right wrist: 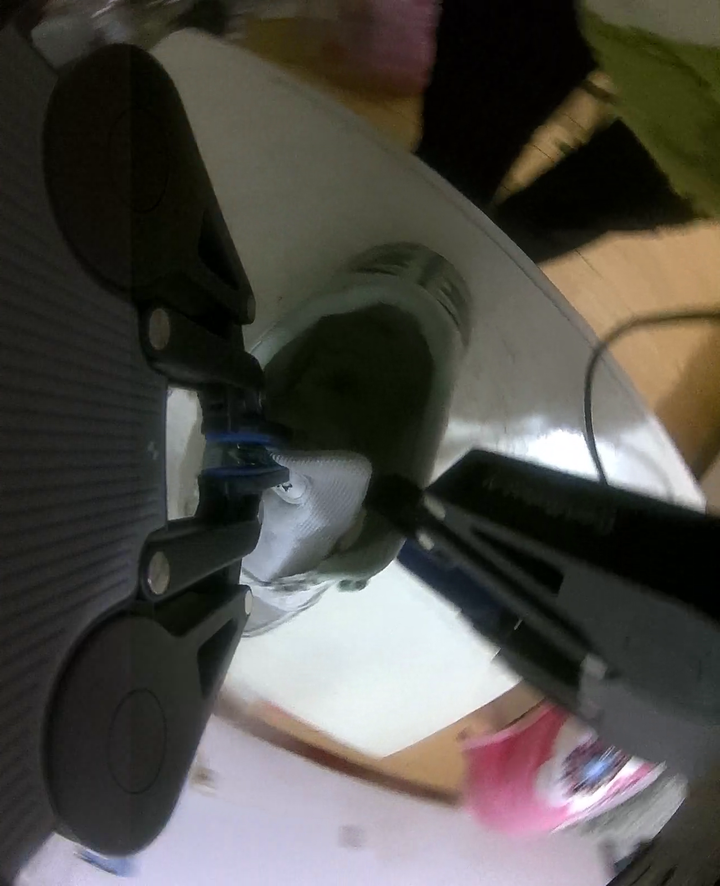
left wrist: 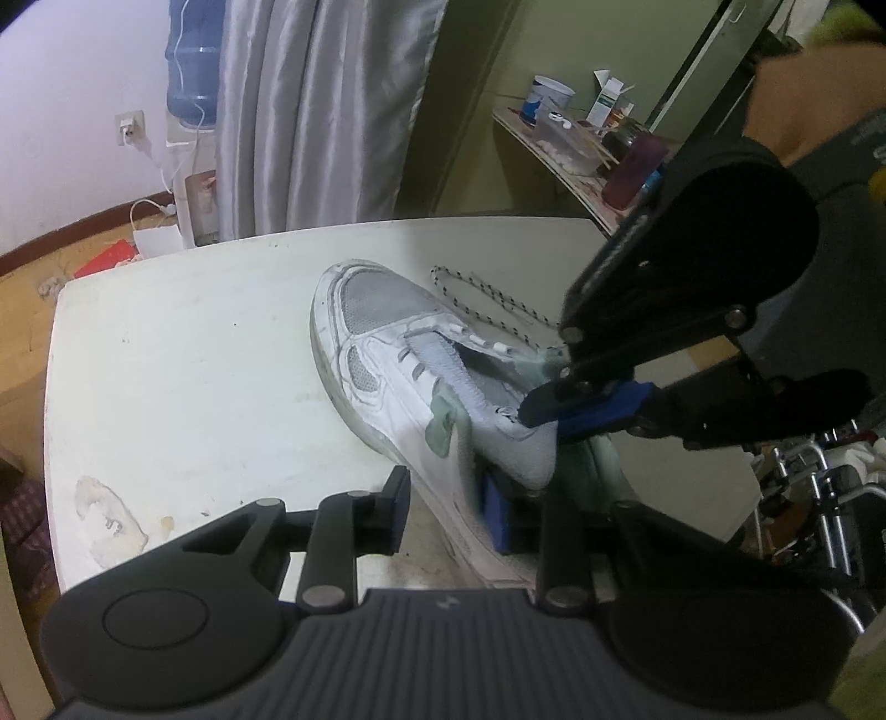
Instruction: Lace up shoes with both hands
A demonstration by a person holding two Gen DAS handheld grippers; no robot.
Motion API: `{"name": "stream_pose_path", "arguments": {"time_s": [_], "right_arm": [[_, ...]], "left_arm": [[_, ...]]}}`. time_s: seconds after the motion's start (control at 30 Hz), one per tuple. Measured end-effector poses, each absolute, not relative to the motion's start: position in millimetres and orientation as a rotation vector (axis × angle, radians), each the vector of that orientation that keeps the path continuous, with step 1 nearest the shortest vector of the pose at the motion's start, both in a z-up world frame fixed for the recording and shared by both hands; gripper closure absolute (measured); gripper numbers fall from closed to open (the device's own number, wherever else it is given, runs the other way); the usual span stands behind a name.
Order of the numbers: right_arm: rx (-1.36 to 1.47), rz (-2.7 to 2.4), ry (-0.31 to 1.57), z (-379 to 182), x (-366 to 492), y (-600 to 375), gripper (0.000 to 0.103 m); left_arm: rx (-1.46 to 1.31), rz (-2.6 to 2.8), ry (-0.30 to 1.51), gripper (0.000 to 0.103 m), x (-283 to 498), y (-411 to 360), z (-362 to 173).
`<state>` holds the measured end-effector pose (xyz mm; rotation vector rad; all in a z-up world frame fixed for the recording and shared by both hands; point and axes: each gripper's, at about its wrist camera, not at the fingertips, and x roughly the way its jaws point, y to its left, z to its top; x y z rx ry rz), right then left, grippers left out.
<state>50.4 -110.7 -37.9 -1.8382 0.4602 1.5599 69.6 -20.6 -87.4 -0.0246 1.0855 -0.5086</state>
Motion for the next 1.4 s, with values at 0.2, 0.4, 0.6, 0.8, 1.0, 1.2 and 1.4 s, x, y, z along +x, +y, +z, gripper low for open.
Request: {"name": "stream_pose_path", "arguments": {"time_s": [0.2,0.4,0.6,0.8,1.0,1.2,1.4], "right_arm": [[-1.918,1.610,0.352,-40,42,-105,0.093],[-1.727,1.472,0.582,-37,53,-96,0.085],[-1.427,1.282,0.814,-36,66,-86,0.085],[-1.144,1.137,0.926,-28,82,-88,0.081],[-1.070,1.067,0.935,-38,59,-108,0.074],[-1.098,0.955,0.927,-58,54,-102,0.073],[-1.036,0.912,0.951,-60,63,-105,0.075]], "left_arm": [[-0.036,-0.497,1.078,0.075,68,-20,-87],[0.003,-0.517,1.046,0.072,63,-21,-74],[0.131,-0.581,0.990,0.067,58,-36,-63],[0.240,-0.604,0.977,0.067,55,-55,-74],[0.227,-0.584,1.001,0.067,60,-55,-82],[0.236,-0.585,0.988,0.067,61,-54,-81],[0.265,-0.618,0.939,0.067,52,-54,-72]]}}
